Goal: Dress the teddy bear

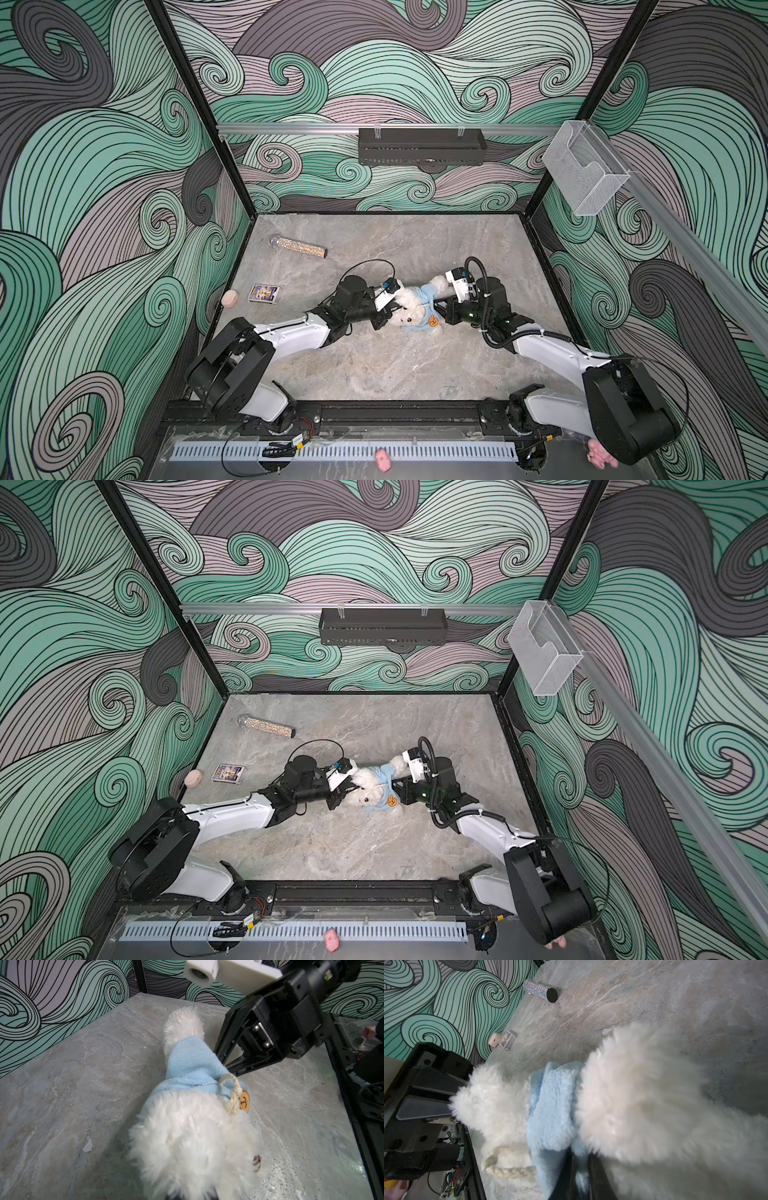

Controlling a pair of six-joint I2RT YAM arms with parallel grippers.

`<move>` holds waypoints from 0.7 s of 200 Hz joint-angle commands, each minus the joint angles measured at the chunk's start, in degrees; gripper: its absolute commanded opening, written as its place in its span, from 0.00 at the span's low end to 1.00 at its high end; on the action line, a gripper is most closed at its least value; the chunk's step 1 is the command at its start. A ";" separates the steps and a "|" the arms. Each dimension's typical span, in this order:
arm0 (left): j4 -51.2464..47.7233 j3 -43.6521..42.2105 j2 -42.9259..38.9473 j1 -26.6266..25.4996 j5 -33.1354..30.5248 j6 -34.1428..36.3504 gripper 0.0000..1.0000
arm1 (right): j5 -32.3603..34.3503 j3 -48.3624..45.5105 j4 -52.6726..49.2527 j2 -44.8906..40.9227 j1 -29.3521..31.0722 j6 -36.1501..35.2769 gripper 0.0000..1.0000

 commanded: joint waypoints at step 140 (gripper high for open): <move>-20.49 4.44 0.87 -6.20 -9.54 21.19 0.00 | 16.55 3.55 -6.51 -15.96 -18.44 16.63 0.00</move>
